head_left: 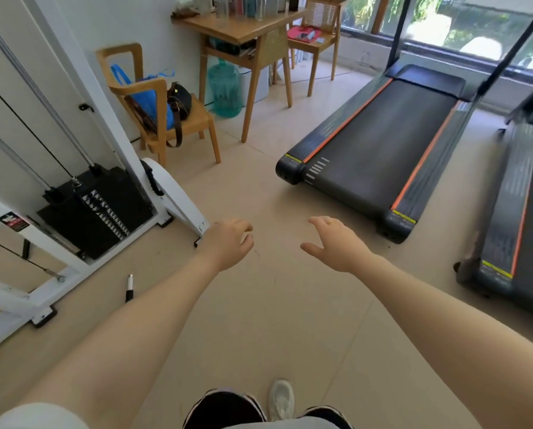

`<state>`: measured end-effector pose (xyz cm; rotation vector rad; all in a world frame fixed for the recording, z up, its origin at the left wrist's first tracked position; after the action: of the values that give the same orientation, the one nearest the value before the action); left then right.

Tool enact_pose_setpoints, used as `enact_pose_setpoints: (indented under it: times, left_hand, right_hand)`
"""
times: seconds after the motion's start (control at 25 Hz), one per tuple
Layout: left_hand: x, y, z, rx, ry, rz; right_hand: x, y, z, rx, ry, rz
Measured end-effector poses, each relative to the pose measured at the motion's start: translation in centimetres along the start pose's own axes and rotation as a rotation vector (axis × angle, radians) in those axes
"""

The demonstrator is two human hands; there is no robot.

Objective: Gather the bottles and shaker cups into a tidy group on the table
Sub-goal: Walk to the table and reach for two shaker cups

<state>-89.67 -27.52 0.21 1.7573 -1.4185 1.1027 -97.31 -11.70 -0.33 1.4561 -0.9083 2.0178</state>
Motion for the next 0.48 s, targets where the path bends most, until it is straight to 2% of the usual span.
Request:
enact_pose_setpoints:
  times: [0.08,0.24,0.48]
  left_hand:
    - [1.5,4.1,0.6,0.026,-0.061,-0.059]
    - [2.7,13.5,4.5,0.061,-0.047,-0.049]
    - [7.2,33.5,11.8,0.064,-0.029,-0.040]
  right_hand:
    - [1.2,4.8,-0.9,-0.004,0.046,0.024]
    - [2.5,15.5,-1.6,0.080,-0.049,0.084]
    - [8.8,36.3,-3.1,0.102,-0.111,0.033]
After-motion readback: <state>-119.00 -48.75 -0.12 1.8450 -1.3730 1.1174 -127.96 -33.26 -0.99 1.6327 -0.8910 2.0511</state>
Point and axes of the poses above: each hand's wrist, its own y-axis towards the middle knuckle, its own x-axis out of the back of the hand, z = x × y, the point moved 10 cm from there along y, towards the middle knuckle, and after that the axes turned 6 degrees about -y, right-handed, at the moved point
